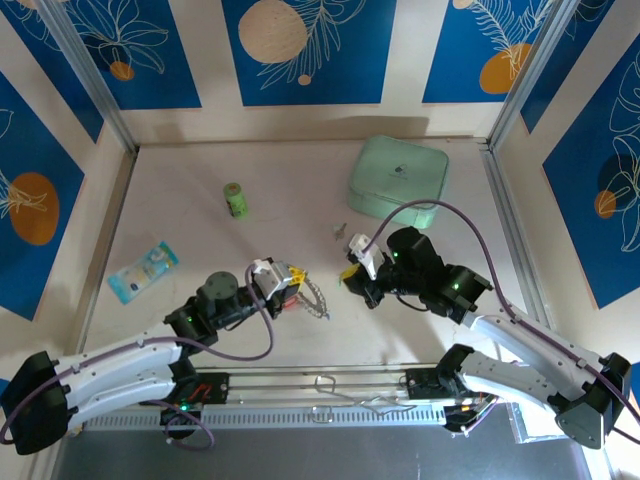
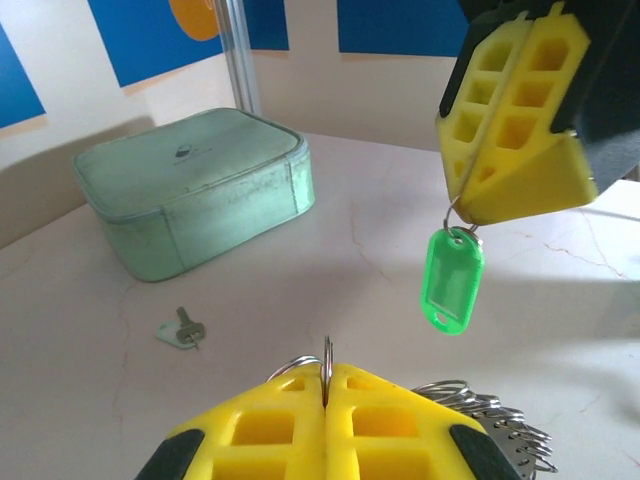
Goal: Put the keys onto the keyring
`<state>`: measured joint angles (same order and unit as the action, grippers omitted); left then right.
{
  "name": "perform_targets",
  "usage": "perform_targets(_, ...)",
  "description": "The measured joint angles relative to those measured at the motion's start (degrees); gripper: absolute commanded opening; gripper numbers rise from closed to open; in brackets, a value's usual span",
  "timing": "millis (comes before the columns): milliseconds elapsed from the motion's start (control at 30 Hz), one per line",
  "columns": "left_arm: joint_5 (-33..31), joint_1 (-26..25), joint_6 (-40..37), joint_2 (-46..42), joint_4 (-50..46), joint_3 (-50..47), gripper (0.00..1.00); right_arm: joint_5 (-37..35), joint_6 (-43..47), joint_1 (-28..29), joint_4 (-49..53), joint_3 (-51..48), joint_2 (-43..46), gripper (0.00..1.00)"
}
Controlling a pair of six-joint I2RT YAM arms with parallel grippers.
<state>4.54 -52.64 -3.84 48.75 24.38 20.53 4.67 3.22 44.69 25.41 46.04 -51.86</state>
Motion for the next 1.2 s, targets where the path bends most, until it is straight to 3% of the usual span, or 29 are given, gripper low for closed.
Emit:
perform_targets(233,4.26,0.00,1.01,1.79,-0.31,0.68,0.00,6.60,3.69,1.18,-0.48,0.11,-0.66,0.00)
perform_targets(467,8.59,0.00,1.42,2.45,-0.31,0.81,0.00,8.83,5.44,1.73,-0.07,1.66,-4.39,0.00)
perform_targets(1200,12.66,0.00,0.76,3.98,-0.15,0.96,0.00,5.60,6.45,4.11,0.07,4.33,-9.88,0.00)
